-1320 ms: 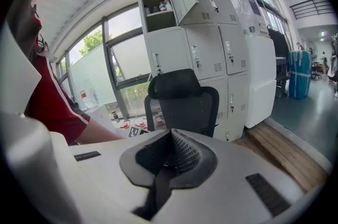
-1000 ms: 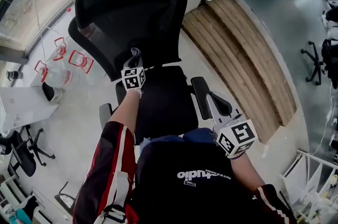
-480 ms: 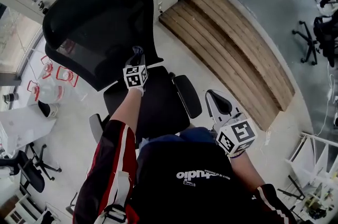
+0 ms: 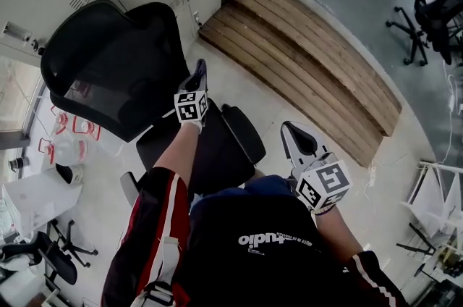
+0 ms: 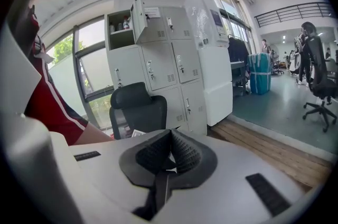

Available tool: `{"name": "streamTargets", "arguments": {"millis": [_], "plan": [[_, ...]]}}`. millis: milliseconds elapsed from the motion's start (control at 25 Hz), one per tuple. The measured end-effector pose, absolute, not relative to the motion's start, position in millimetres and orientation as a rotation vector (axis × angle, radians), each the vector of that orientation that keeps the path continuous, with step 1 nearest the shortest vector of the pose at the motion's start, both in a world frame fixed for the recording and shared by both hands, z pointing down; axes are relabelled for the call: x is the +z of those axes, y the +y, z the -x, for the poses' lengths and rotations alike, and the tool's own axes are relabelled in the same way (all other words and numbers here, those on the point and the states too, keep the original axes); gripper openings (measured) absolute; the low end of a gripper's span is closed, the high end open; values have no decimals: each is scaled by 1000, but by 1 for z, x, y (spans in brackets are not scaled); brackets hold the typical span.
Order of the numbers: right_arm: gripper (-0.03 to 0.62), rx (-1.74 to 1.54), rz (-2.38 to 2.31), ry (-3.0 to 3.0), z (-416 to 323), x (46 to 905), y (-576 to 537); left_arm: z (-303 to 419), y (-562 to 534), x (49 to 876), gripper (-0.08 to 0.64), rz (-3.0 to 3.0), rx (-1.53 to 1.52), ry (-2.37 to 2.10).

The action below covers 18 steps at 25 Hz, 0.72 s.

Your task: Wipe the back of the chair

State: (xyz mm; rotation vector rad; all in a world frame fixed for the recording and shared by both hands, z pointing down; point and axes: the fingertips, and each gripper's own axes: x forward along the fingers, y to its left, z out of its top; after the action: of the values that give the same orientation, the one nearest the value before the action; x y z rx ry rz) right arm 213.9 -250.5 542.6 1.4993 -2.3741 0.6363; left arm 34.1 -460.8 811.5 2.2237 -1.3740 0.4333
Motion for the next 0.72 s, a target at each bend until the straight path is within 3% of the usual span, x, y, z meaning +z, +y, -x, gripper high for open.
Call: {"name": "streamTargets", "arguments": {"millis": [320,720], "plan": [[14,578,-1450,-2470,-203,515,-251,-33,-424,747,57,-2248,275,-1359],[14,438,-1167,-2679,-84,464,-254,104,-333,632,57,-2264,130,-1535]]}}
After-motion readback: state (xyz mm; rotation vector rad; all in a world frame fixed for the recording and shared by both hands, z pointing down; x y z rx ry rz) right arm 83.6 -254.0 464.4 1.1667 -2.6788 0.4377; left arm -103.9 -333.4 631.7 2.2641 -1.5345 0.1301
